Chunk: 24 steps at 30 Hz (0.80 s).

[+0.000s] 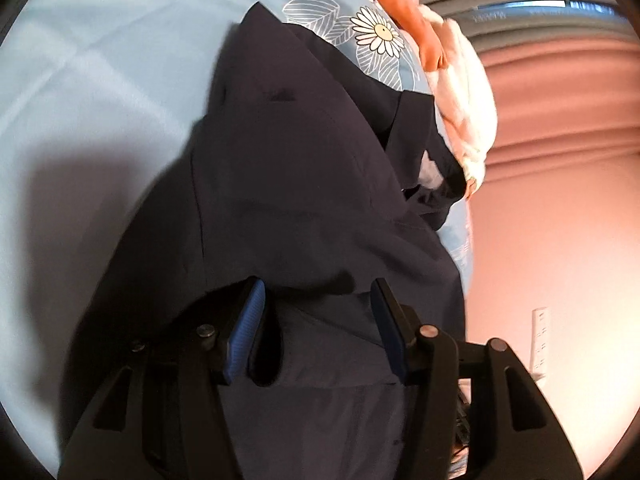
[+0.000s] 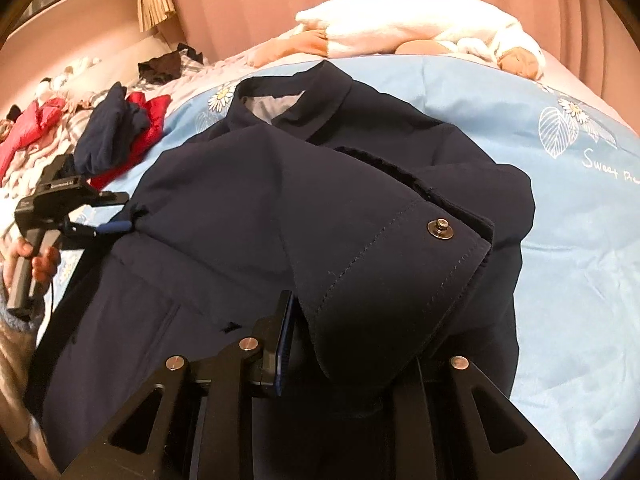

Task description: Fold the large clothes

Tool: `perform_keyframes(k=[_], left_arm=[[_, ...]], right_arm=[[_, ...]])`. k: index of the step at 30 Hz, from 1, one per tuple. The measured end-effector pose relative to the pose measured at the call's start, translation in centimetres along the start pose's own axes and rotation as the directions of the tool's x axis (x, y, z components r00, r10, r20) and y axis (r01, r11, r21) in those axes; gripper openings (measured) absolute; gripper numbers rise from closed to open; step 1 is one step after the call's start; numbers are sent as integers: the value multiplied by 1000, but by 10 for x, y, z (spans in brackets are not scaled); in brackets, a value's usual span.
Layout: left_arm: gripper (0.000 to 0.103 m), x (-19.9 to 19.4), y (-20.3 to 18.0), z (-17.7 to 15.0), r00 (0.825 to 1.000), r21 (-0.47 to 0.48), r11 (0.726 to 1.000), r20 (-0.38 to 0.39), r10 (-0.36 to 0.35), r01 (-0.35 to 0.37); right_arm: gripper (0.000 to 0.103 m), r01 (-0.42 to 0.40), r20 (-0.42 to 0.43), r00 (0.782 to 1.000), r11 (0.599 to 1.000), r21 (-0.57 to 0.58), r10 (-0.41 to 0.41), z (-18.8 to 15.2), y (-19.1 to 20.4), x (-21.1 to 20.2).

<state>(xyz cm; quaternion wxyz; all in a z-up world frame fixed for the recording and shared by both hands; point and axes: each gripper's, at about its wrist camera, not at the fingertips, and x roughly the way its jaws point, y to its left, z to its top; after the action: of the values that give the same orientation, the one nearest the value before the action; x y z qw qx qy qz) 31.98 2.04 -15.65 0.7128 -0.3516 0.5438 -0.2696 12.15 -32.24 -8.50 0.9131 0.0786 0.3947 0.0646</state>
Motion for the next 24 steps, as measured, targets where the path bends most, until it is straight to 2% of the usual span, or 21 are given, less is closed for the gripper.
perform_keyframes(k=[4,9,10,12,15,16,19,22,24], left_arm=[[55,-2,2,-1,998,8,999,31,51,-51],[51,-4,13,10,993,-88,996,117,30,-19],[48,-6,12,9,990,-98,995,138,28,-14],[20,-10,7,7,983,-88,995,178,52,-36],[9,-18,9,7,976,-86,996,212,55,-38],[9,-22,12,8,974,-97,995,222,56,-35],[7,-34,15,10,972,-88,996,232,37,-17],[6,-43,14,8,973,-31,998,220,62,-56],[5,-42,23,4,975,-26,993,188,117,-115]], right_arm=[[21,-2,0,1000,1000,2,2,-3,0,-1],[21,-5,7,1000,1000,11,5,-4,-2,-1],[21,-4,7,1000,1000,13,3,-4,-3,0],[21,3,12,1000,1000,15,-3,-5,-4,1],[18,-3,7,1000,1000,13,3,-5,-3,2],[14,-9,4,1000,1000,3,9,-6,-3,3],[12,-27,1,1000,999,-27,27,-8,2,1],[10,-43,0,999,997,-60,43,-10,5,0],[9,-37,-31,999,997,-70,34,-13,5,6]])
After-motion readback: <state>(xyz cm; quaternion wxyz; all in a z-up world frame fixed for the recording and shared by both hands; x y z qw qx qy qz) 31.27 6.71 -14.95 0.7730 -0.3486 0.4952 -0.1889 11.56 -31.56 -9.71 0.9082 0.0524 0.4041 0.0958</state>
